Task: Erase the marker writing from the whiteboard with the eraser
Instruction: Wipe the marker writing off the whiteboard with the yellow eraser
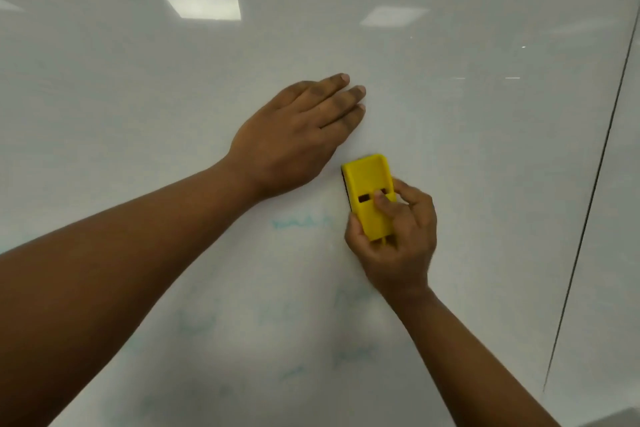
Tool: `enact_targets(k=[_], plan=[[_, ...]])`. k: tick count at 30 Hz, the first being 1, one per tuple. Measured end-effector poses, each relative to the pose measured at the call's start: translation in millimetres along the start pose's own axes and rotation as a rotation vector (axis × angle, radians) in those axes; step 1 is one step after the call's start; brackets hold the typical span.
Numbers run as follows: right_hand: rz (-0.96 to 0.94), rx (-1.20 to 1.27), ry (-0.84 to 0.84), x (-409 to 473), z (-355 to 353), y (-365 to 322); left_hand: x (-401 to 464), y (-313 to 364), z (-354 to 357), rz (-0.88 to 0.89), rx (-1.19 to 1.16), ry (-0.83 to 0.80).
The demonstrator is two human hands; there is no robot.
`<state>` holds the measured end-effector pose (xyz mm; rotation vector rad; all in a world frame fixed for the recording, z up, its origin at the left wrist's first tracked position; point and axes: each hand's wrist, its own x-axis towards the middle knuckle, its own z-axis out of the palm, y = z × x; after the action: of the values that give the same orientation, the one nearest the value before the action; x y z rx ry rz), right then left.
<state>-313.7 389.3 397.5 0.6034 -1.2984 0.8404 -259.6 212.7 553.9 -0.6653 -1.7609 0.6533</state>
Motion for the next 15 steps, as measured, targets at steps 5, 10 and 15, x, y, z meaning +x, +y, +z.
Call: enact_targets(k=[5,10,15], plan=[[0.225,0.008,0.137,20,-16,18,1,2,2,-0.015,-0.007,-0.019],[0.071,0.020,0.044,10,8,-12,-2,4,-2,-0.019,-0.063,0.021],[0.103,0.037,0.019,20,1,-21,-5,-16,-14,0.044,0.034,0.001]])
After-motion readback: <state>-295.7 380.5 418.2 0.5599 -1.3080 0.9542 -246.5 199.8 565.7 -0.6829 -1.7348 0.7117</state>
